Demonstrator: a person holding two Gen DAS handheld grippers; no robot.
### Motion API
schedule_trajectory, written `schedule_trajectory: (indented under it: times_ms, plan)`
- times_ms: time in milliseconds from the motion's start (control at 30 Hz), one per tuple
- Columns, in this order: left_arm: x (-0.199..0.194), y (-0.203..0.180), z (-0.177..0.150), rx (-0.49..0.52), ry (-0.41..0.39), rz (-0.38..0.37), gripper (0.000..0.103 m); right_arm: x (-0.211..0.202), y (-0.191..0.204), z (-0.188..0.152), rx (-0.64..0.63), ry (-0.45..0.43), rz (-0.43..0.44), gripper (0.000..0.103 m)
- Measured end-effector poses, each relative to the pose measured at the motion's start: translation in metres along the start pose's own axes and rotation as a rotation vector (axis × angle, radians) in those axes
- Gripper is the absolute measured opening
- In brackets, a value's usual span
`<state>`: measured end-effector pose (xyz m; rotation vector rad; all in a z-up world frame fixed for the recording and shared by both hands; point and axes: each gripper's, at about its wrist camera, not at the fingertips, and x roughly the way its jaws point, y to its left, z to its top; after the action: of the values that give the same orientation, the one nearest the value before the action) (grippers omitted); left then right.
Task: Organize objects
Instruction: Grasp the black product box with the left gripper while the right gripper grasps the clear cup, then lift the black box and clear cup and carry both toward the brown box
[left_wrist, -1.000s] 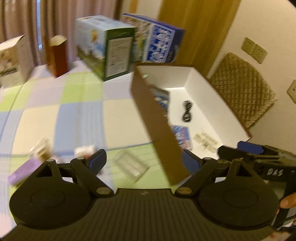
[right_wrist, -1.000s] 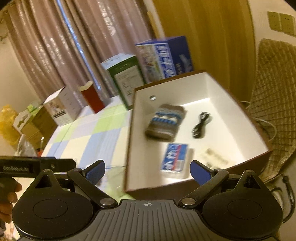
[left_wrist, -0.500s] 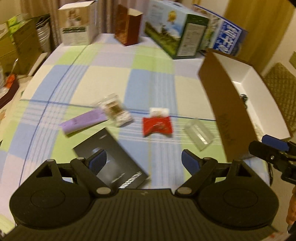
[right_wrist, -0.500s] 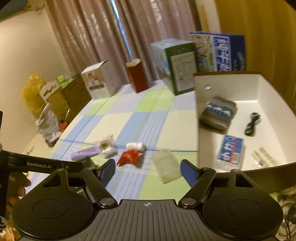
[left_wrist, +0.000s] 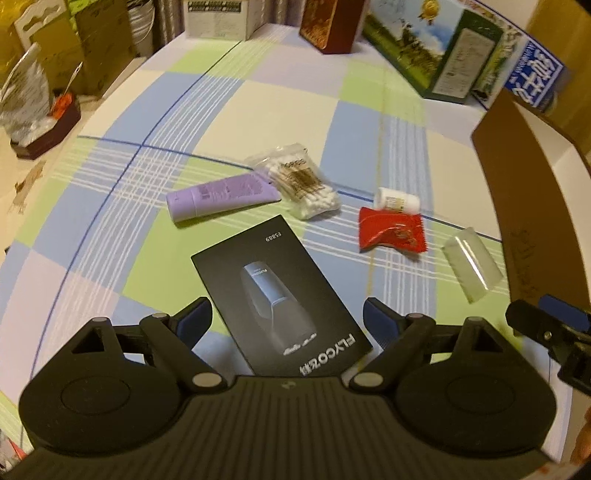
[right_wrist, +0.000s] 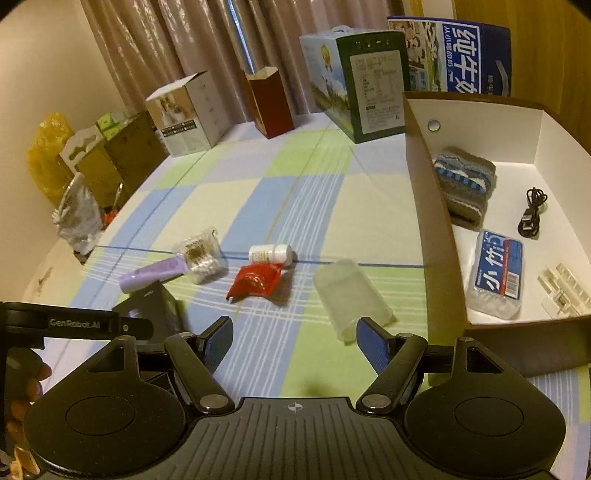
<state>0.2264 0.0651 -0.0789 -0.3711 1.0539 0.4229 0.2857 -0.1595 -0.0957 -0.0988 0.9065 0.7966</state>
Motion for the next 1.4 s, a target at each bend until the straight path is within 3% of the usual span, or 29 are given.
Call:
schedule_trajectory:
  times_ms: [367,567,867,1000,1033,1067,1100,1400]
  plan:
    - [0.040,0.002,0.007,-0.028,0.041,0.055,0.091,0.037,0.006,0.011,-0.036,0.043,-0.076,0.071]
    - [0.045,0.004,0.007,0.082,0.004,0.058,0.086,0.064,0.008,0.016,-0.100,0.071,-0.147,0.072]
    - [0.056,0.026,0.007,0.051,0.056,0.044,0.079,0.108,0.007,0.021,-0.205,0.121,-0.248,0.072]
    - [0.057,0.030,0.007,0.048,0.064,0.034,0.079,0.113,0.004,0.021,-0.198,0.134,-0.220,0.071]
    - [0.058,0.030,0.007,0.053,0.065,0.034,0.079,0.112,0.004,0.020,-0.197,0.137,-0.212,0.067]
    - [0.058,0.030,0.008,0.058,0.065,0.033,0.079,0.111,0.004,0.019,-0.202,0.143,-0.195,0.051]
    - [0.058,0.030,0.009,0.063,0.065,0.033,0.079,0.110,0.003,0.017,-0.201,0.157,-0.172,0.049]
    - [0.055,0.027,0.005,0.097,0.063,0.031,0.078,0.080,0.015,-0.016,-0.200,0.203,-0.036,0.048]
